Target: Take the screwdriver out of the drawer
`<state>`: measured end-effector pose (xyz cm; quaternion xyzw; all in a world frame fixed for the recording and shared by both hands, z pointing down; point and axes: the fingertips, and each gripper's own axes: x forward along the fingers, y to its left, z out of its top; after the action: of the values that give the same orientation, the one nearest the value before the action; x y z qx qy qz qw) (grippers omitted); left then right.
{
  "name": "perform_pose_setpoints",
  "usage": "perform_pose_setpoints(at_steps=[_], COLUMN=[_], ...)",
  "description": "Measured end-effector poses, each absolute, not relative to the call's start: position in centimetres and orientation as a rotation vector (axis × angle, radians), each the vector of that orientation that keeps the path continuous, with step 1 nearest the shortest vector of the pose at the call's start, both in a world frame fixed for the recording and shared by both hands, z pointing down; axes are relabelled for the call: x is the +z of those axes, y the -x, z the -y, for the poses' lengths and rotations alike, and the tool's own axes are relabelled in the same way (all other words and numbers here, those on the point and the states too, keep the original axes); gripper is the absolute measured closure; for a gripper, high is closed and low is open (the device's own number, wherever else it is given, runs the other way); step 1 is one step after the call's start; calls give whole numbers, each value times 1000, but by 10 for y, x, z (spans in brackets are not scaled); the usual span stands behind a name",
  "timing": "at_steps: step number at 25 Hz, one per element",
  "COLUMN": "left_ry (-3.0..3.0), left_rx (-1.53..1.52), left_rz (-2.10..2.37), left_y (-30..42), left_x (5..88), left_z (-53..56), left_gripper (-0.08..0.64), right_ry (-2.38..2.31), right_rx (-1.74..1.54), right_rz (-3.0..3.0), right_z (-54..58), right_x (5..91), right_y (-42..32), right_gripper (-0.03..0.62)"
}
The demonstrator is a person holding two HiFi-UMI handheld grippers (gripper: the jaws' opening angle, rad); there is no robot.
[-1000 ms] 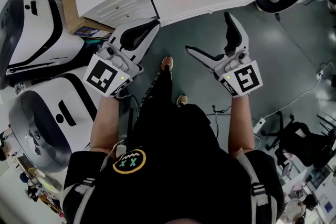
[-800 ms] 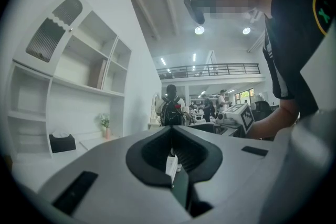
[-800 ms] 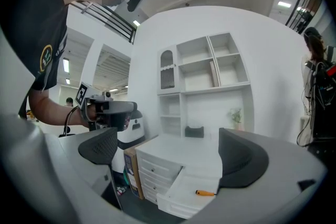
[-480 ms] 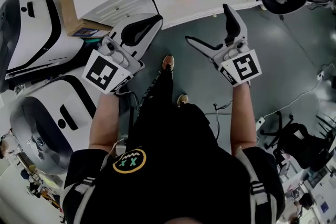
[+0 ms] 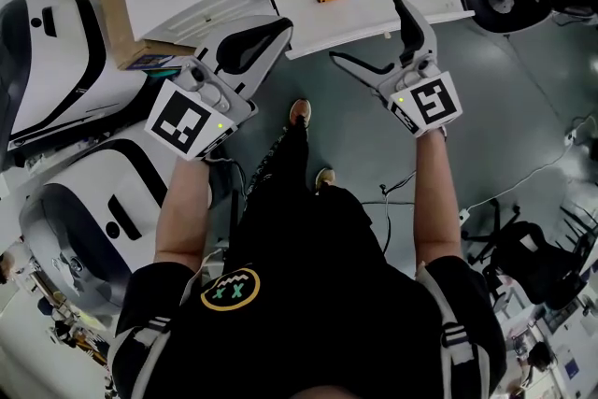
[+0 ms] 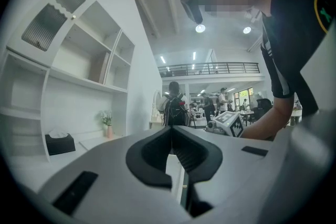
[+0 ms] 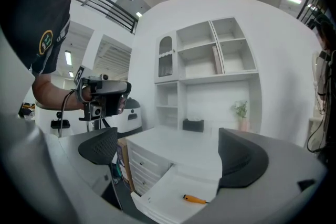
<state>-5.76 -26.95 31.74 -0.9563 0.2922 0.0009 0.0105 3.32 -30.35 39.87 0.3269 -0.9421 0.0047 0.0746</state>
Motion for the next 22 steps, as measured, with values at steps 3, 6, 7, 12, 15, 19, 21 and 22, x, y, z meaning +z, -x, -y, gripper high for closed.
perform_pose_setpoints(at_steps=[3,6,7,12,15,19,21,22], left_ry=[3002,2966,2967,2984,2986,3011,3047,3055], left_rx=[4,-12,-5,0,-24,-18,0,-1], left_rz=[-910,-872,-869,-865,-860,-884,-915,-922], left_y=[56,58,57,59,63,65,66,67], left_x=[321,329,329,335,340,340,337,337], left_z=[283,294,297,309,315,322,325,326], left_gripper=[540,540,540,540,540,540,540,540], right_ry=[-953,-917,-899,-775,-690,-590,-557,-543], right_rx=[-13,-31,-32,-44,-52,-58,-59,-60], right_rz=[2785,2711,2685,2569,2500,2420,2391,2378], right_z=[321,338,344,366,377,391,397,399], right_x=[418,445,454,503,535,571,584,590], right_y=[-31,-31,-31,-27,-23,-20,-19,-18], right_gripper=[11,11,11,11,11,11,11,11])
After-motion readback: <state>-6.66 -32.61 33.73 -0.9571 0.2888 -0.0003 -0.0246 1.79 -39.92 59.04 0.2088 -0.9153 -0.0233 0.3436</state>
